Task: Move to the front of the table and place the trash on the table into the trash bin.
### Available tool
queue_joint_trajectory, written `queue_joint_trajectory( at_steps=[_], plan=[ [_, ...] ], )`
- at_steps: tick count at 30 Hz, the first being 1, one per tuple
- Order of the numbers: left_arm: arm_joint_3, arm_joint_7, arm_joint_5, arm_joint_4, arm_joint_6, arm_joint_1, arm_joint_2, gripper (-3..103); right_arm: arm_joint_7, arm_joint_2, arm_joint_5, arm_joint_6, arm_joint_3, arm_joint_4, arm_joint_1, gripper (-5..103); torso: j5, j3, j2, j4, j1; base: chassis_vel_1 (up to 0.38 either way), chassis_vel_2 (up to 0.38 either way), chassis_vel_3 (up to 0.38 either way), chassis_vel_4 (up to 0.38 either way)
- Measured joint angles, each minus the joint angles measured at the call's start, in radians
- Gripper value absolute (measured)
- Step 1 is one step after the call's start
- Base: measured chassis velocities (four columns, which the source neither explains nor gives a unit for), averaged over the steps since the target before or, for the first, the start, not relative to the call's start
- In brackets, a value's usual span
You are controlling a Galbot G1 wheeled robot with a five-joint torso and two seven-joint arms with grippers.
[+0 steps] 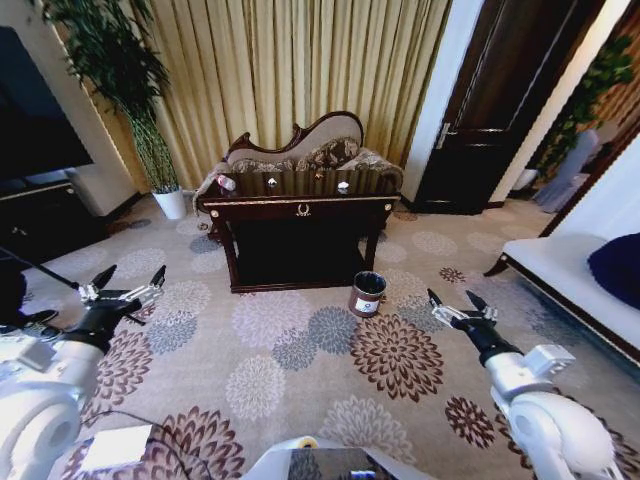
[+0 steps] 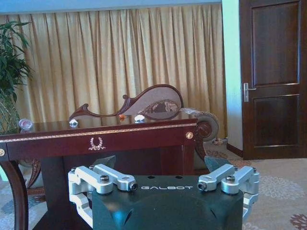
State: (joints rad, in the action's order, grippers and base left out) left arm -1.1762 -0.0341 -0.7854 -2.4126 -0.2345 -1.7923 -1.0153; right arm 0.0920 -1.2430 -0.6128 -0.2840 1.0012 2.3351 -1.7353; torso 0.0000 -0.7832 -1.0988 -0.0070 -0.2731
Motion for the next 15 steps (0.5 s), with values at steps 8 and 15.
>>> queue_joint_trajectory(
  at_steps=[8, 15],
  plan=[
    [0.016, -0.013, 0.006, -0.013, -0.003, 0.007, 0.005, 100, -0.006, 0.001, 0.0, 0.0, -0.003, -0.002, 0.002, 100, 0.0, 0.0, 0.0, -0.0001, 0.0, 0.0, 0.0, 0.0, 0.0],
    [0.018, -0.013, 0.01, -0.021, -0.004, -0.001, -0.006, 100, 0.002, -0.001, -0.004, 0.005, -0.003, -0.006, 0.001, 100, 0.0, 0.0, 0.0, 0.0, 0.0, 0.0, 0.0, 0.0, 0.0]
  ],
)
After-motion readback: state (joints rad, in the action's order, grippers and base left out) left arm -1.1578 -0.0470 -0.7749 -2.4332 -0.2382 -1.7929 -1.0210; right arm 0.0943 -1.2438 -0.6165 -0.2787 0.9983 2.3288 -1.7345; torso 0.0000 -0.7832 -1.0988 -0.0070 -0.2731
